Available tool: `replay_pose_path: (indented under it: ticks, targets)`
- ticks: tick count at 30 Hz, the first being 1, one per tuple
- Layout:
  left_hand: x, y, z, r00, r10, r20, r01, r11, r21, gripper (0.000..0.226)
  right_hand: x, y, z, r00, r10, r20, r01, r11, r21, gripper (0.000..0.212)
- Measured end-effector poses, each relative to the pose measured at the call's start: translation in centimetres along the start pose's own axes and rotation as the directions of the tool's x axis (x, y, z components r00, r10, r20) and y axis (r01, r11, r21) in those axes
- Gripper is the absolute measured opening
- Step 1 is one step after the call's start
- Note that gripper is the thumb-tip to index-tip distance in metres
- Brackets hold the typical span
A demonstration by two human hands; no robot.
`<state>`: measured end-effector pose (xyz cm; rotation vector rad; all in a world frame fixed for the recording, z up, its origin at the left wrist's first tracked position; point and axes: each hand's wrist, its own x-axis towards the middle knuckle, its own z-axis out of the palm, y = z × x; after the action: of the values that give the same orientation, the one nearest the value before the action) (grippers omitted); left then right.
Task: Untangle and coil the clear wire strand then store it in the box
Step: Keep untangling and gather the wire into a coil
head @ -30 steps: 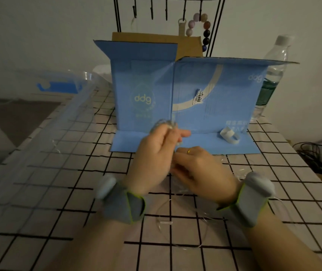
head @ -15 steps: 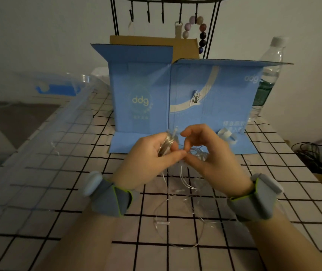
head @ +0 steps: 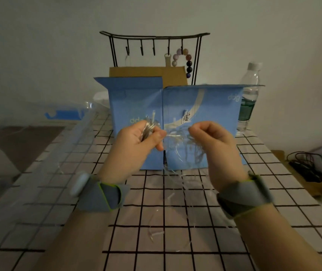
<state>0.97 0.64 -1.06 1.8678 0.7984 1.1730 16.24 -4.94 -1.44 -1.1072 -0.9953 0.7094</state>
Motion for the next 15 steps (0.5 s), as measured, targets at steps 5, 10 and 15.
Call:
replay_pose_path:
  ticks: [5, 10, 15]
  targets:
    - [0.7, 1.0, 0.0, 0.999, 0.009, -0.050, -0.008, 1.000, 0.025, 0.018, -0.1, -1.6, 0.3, 0.946, 0.314, 0.079, -0.314, 0.834, 0.453, 0.022]
    - [0.8, 1.7, -0.2, 0.997, -0.044, -0.071, 0.039, 0.997, -0.067, 0.018, -1.0, -0.9, 0.2, 0.948, 0.292, 0.129, -0.319, 0.874, 0.367, 0.012]
    - [0.5, 1.6, -0.1, 0.999, -0.043, -0.019, 0.041, 0.993, -0.108, 0.015, -1.2, -1.2, -0.1, 0.782, 0.487, 0.389, -0.614, 0.709, 0.347, 0.023]
